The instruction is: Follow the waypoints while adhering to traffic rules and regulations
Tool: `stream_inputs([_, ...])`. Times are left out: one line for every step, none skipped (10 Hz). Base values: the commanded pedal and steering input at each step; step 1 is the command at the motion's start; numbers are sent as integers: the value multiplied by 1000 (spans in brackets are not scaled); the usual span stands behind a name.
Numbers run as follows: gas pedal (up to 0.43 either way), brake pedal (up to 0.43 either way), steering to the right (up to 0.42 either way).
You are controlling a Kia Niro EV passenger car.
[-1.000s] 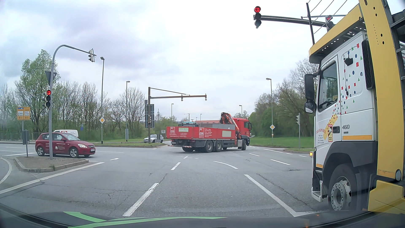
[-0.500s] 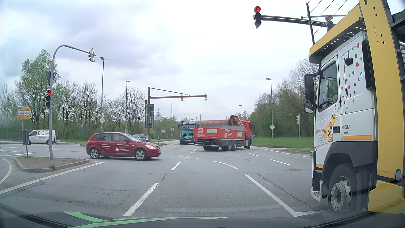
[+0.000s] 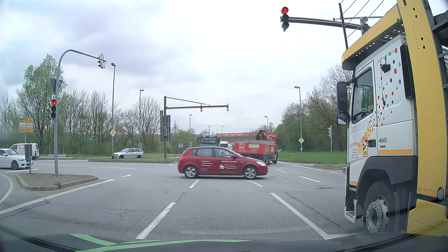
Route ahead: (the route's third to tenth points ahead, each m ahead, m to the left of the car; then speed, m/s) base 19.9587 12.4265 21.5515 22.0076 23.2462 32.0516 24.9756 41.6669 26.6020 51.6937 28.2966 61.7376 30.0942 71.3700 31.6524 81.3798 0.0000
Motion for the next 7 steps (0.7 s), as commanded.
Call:
stream_inputs([0, 287, 8])
stream_inputs([0, 293, 7])
stream_inputs([0, 293, 8])
stream_inputs([0, 287, 8])
stream_inputs([0, 293, 7])
stream_inputs([0, 287, 7])
stream_inputs([0, 293, 7])
